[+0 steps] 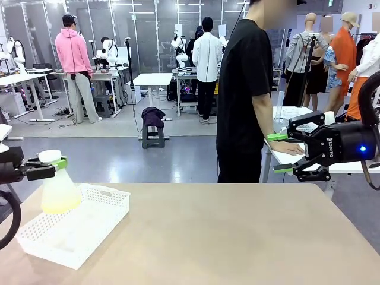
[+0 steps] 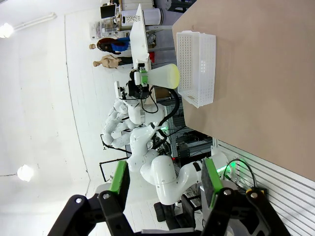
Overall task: Prepare the solutions needed for the experiment.
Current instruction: When the human places the Big flask in the center of the table, pick up the Big flask and place it in the left Organizing basket.
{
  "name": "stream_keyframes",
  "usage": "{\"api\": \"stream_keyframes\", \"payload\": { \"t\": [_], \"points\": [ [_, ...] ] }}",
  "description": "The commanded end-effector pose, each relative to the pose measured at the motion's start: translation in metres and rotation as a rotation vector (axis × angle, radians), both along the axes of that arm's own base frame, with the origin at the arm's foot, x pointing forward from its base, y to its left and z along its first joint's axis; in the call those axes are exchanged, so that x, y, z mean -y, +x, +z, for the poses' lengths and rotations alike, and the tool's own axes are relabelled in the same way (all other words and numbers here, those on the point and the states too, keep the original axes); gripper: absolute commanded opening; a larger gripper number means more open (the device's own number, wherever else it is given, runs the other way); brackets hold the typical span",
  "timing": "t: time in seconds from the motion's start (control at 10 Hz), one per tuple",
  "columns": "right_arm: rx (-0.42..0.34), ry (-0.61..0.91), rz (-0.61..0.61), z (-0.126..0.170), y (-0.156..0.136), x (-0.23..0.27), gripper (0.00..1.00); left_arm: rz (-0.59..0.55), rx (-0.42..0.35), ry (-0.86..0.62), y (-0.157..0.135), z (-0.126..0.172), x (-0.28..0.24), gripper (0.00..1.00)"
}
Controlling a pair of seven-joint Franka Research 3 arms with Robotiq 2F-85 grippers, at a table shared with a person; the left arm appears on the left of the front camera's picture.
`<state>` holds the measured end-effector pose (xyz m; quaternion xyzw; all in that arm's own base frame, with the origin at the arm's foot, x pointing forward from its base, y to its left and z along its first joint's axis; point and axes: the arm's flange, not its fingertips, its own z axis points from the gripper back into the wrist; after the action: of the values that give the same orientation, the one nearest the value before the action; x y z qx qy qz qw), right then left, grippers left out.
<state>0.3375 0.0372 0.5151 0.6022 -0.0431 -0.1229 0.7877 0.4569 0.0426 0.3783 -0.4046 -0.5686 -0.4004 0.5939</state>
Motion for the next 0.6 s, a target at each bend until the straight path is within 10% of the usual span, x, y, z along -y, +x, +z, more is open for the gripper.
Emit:
{"api": "stream_keyframes", "payload": {
  "t": [0.0,0.5],
  "points": [
    [0.009,0.015,0.001,0.001,0.001,0.0,0.74,0.0,-0.004,-0.024,-0.004,-0.013,0.004,0.0],
    [0.009,0.015,0.001,0.001,0.001,0.0,0.74,0.022,-0.056,-0.01,-0.013,-0.052,0.005,0.0]
  ]
}}
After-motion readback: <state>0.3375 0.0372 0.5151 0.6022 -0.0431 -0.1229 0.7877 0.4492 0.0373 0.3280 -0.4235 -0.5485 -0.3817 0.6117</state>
